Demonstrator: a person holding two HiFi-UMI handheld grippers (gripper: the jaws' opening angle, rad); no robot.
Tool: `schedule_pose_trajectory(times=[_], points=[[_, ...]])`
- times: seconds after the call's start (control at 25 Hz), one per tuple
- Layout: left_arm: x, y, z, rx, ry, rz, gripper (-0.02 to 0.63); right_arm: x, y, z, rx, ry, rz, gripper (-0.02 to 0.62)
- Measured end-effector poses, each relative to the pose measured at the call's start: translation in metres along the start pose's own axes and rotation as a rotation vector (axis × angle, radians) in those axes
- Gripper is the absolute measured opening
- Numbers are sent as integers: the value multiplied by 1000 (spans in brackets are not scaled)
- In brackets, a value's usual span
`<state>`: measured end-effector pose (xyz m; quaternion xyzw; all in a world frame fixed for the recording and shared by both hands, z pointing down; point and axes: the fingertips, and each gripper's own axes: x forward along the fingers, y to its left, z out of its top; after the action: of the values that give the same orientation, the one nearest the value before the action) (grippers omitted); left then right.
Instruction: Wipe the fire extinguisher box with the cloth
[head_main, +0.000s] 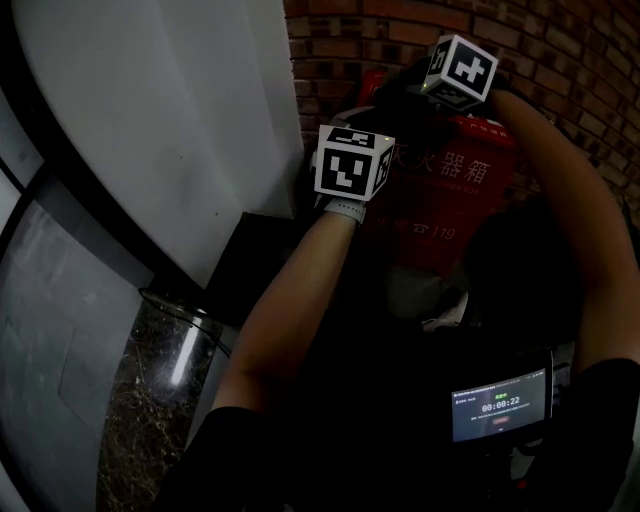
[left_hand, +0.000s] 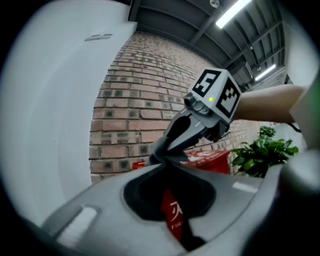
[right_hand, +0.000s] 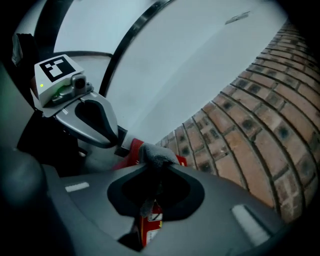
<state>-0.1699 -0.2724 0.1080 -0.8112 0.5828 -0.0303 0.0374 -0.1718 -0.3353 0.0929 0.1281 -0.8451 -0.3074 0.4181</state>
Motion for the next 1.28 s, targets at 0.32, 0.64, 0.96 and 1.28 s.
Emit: schedule_pose_trajectory(times=[0.32,0.64,0.96,1.28], points=[[30,-6,1,-5,-17,-56,2,13,-69,-39,93,25,-150,35],[41,-5,8,-11,-66,-87,2,65,-91,-84,166,104,-59,35],[41,-5,3,23,-83,-77,3,76,-83,-87,170,88,-35,32],[53,-8,-11,12,-3,-64,3,60,-46,-72,116,81,76,32]])
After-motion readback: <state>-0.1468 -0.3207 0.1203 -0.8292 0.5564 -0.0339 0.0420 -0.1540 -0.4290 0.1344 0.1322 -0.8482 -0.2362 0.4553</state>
